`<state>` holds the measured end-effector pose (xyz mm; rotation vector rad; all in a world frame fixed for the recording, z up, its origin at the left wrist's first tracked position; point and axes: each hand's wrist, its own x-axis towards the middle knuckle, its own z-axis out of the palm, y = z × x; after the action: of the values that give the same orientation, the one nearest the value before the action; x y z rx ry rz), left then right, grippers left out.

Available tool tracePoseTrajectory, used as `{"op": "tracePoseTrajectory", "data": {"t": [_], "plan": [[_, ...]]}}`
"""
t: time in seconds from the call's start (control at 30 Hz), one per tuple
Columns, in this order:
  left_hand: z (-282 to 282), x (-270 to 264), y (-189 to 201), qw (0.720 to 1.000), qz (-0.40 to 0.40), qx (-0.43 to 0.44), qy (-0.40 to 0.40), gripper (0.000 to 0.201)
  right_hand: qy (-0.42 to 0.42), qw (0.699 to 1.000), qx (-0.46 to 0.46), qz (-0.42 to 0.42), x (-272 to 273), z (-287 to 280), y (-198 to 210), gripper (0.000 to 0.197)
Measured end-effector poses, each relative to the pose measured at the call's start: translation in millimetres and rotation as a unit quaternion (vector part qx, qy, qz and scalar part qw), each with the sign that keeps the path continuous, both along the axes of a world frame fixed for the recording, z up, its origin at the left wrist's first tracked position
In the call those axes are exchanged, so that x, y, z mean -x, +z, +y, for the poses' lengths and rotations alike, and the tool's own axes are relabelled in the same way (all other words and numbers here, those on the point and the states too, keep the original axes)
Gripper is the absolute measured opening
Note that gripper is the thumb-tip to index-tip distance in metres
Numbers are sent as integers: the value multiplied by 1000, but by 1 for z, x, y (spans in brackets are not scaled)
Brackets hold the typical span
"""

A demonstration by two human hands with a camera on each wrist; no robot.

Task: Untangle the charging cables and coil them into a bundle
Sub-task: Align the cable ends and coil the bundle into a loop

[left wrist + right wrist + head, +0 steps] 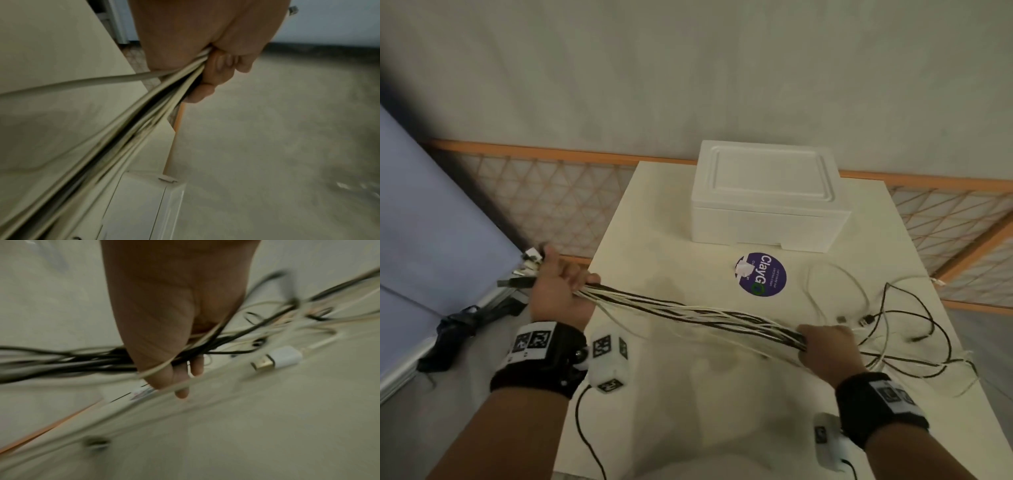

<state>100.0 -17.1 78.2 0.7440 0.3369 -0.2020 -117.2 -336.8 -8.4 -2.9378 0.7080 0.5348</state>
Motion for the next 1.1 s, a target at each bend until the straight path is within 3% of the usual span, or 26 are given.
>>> {"op": "tracePoseTrajectory", "data": {"t": [0.07,0.13,0.2,0.3,0.37,0.47,0.5,0.63,0.7,0.8,0.87,0.9,0.93,0.97,1.0,1.07,1.1], "plan": [[-1,4,-7,1000,13,4,-7,57,1,1000,-14,21,8,-9,0,45],[-15,14,-11,999,10,-8,-36,47,20,995,-101,18,0,-1,14,78],[-36,27,-11,996,-18,-27,-79,40,48,974,-204,-83,-20,18,40,91],[-74,52,0,986,-77,-33,-146,34,127,915,-309,-226,-55,73,83,96],[-92,64,12,976,-107,-22,-191,34,156,907,-327,-213,-74,109,90,83],[-95,58,27,971,-121,-34,-201,32,117,897,-376,-200,-85,122,81,28],[-89,51,29,976,-106,-32,-187,31,109,900,-378,-189,-84,116,78,20],[-70,32,17,991,31,-33,-124,38,164,939,-272,-133,-70,82,70,38],[-65,32,6,985,93,-66,-126,27,184,948,-240,-104,-70,73,72,44],[-46,25,-12,973,125,-140,-136,12,221,953,-196,-59,-77,68,82,43],[-29,13,-20,958,126,-223,-129,27,224,957,-180,-34,-81,64,95,43],[-24,8,-21,948,104,-272,-132,48,225,960,-166,-23,-83,61,102,43],[-21,6,-20,933,55,-329,-138,71,230,962,-150,-13,-85,59,109,42],[-24,9,-15,894,-42,-415,-161,85,241,962,-131,-6,-87,59,116,41],[-33,17,-5,819,-177,-509,-196,88,256,960,-114,-5,-91,60,123,40],[-65,42,17,594,-409,-614,-321,94,299,950,-92,-24,-100,68,140,37],[-82,54,27,512,-462,-622,-372,99,316,943,-93,-35,-106,72,147,34]]}}
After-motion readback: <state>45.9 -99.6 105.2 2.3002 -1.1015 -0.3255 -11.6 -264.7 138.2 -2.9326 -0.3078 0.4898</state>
